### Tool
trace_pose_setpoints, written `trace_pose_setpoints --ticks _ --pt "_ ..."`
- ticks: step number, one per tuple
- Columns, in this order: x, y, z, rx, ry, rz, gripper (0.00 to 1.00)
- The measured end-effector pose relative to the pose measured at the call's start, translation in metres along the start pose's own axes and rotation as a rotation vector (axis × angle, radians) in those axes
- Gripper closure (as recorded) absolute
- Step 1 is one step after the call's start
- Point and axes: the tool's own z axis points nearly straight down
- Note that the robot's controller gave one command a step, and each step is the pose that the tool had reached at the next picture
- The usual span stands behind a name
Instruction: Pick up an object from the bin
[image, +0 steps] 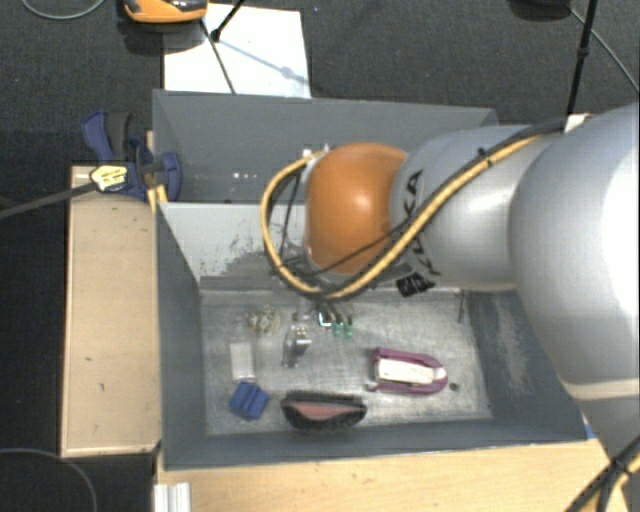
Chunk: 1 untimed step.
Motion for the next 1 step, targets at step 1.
trace_pose_setpoints --ticks 1 --pt "-0.0258 0.0063 0.0239 -0.002 -0.009 0.316 0.00"
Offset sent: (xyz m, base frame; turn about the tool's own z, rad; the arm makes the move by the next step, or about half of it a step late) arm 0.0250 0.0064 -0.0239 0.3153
